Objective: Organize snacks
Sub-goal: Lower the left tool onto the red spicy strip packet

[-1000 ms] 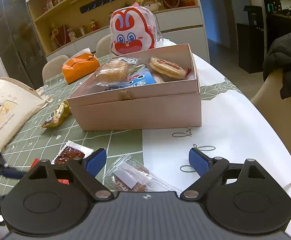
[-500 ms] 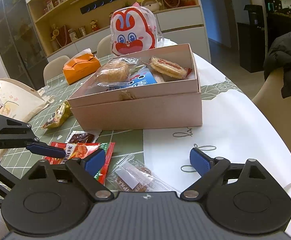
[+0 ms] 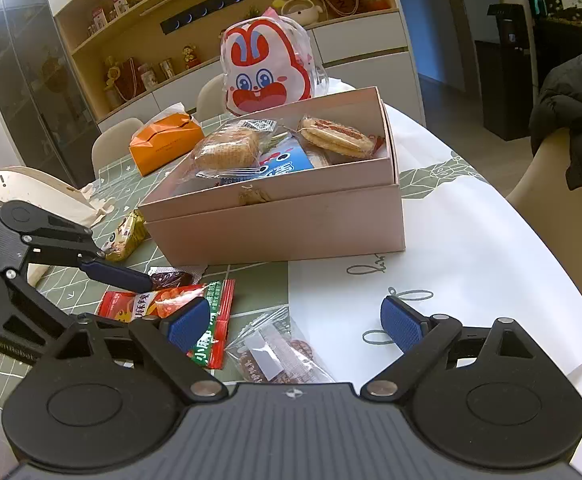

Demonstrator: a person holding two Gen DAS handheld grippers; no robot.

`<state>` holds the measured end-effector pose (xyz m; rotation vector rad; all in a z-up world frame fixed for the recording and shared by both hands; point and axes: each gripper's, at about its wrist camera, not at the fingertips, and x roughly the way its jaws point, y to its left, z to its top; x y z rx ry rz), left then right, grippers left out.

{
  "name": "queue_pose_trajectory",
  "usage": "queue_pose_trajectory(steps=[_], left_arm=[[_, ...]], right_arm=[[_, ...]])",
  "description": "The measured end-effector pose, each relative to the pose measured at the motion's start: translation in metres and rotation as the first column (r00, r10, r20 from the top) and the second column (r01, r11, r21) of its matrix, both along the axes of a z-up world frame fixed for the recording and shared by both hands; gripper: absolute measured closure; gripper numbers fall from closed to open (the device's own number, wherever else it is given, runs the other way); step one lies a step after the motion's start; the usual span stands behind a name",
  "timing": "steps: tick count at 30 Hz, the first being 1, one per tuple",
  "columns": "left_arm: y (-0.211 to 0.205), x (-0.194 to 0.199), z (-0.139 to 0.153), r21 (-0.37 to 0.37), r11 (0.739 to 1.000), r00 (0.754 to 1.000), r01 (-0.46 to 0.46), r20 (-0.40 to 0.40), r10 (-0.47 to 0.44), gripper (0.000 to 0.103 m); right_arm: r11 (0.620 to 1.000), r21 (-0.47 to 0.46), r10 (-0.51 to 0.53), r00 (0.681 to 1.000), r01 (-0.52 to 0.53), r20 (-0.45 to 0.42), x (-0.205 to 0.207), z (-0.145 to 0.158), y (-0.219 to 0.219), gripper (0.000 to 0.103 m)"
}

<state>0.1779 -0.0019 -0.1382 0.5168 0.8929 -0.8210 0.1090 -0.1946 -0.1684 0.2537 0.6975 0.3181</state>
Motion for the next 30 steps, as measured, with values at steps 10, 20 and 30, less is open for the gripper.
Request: queue_pose_trajectory(steps=[10, 20, 30], left_arm=[[-0.004, -0.027, -0.003, -0.032, 0.999, 0.999, -0.016, -0.035, 0.015, 0.047], [-0.014, -0.056, -0.002, 0.006, 1.000, 1.000, -0.015, -0.001, 0.015, 0.047], [-0.011, -0.077, -0.003, 0.007, 1.000, 1.000, 0.024, 0.020, -0.024, 0.045]], right_arm=[[0.998, -0.062, 0.033, 0.999, -0.034, -0.011, 0.004, 0.001, 0.012, 0.000], [0.994, -0.093, 0.059, 0.998, -0.061, -0.019, 0.006, 0.001, 0.013, 0.000], [0.991, -0.120, 0.063, 0.998, -0.065, -0.021, 0.006, 0.000, 0.016, 0.000]])
